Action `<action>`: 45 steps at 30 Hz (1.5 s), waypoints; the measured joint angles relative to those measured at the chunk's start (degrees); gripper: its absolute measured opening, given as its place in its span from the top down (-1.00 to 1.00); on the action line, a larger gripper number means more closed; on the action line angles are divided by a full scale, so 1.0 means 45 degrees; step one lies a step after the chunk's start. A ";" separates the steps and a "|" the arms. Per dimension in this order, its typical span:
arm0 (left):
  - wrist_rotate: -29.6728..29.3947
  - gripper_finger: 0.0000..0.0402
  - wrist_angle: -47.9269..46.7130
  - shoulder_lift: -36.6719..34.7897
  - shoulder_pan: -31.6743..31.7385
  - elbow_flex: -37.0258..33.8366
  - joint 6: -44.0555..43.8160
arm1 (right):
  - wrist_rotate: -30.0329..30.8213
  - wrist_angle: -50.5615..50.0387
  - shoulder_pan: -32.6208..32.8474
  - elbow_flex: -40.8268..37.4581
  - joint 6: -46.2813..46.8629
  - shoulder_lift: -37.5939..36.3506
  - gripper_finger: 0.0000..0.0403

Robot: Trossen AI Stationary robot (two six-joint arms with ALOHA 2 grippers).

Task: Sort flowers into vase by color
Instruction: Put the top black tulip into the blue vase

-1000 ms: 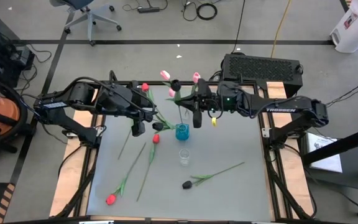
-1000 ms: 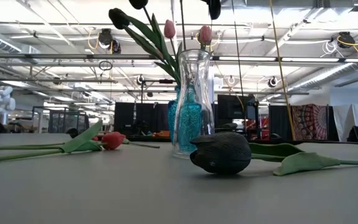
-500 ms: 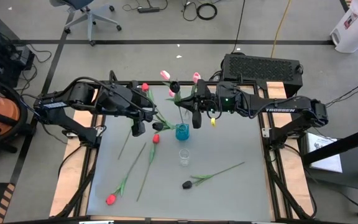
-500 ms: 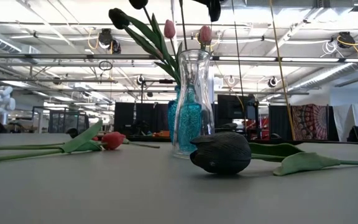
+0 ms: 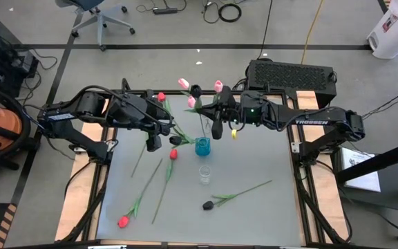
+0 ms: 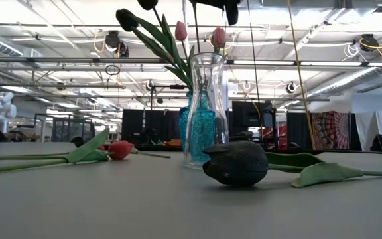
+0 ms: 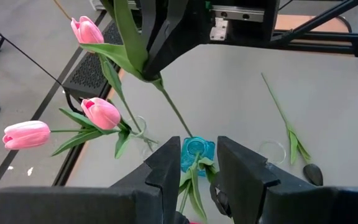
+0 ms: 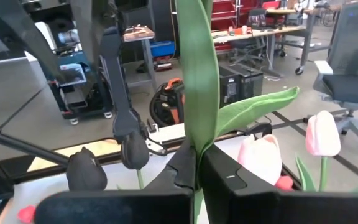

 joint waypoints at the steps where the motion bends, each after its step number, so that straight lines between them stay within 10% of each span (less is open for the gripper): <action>1: 0.0004 0.43 -0.0001 0.0000 0.0000 0.0001 -0.0002 | 0.0000 -0.0022 0.0000 0.0000 0.0133 0.0000 0.98; 45: 0.0005 0.43 0.0010 0.0005 -0.0002 0.0004 -0.0031 | -0.0015 -0.0024 0.0117 -0.0015 0.0434 0.0719 0.98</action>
